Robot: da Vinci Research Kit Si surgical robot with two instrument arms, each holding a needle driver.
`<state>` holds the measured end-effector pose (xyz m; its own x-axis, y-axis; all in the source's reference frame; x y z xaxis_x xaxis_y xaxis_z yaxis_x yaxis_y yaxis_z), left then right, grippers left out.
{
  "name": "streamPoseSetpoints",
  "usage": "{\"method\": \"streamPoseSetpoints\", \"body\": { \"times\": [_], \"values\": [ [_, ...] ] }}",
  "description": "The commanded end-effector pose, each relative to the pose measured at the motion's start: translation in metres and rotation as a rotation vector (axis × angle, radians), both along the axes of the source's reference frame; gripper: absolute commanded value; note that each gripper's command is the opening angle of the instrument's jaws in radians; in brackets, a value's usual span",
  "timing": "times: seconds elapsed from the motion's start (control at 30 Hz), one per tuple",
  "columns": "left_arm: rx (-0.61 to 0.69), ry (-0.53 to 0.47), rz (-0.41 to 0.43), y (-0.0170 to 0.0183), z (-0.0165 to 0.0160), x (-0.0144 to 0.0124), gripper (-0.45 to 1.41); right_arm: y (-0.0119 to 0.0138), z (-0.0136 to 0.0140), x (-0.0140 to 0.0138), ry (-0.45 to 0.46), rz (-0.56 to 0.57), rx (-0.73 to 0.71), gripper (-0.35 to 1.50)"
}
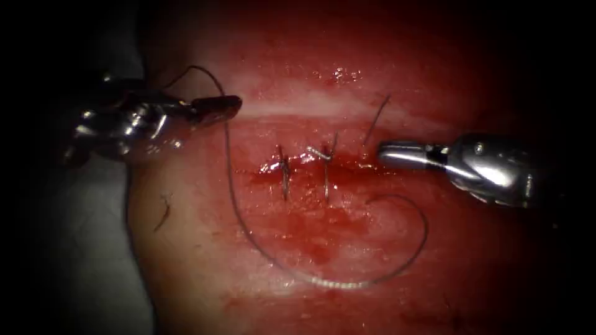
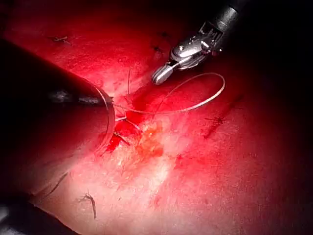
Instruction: Wound Closure
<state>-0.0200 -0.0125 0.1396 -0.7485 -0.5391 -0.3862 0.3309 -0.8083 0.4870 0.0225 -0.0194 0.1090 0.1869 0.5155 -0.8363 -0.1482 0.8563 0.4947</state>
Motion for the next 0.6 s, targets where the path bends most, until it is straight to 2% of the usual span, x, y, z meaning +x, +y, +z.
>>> {"method": "streamPoseSetpoints", "body": {
  "times": [0.03,0.2,0.43,0.6],
  "values": [
    [0.008,-0.015,-0.016,-0.0006,0.0007,-0.0010,-0.45,-0.0006,0.0010,0.0017,-0.005,-0.019,-0.005,-0.35],
    [0.047,-0.094,-0.111,-0.0004,0.0012,-0.0032,-0.45,-0.0015,0.0023,0.0043,-0.035,-0.074,-0.009,-0.35],
    [0.078,-0.188,-0.261,0.0023,0.0034,-0.0066,-0.45,-0.0043,0.0035,0.0069,-0.052,-0.166,-0.026,-0.35],
    [0.033,-0.203,-0.295,0.0028,0.0061,-0.0086,-0.45,-0.0048,0.0031,0.0075,-0.028,-0.190,-0.030,-0.35]
  ]
}}
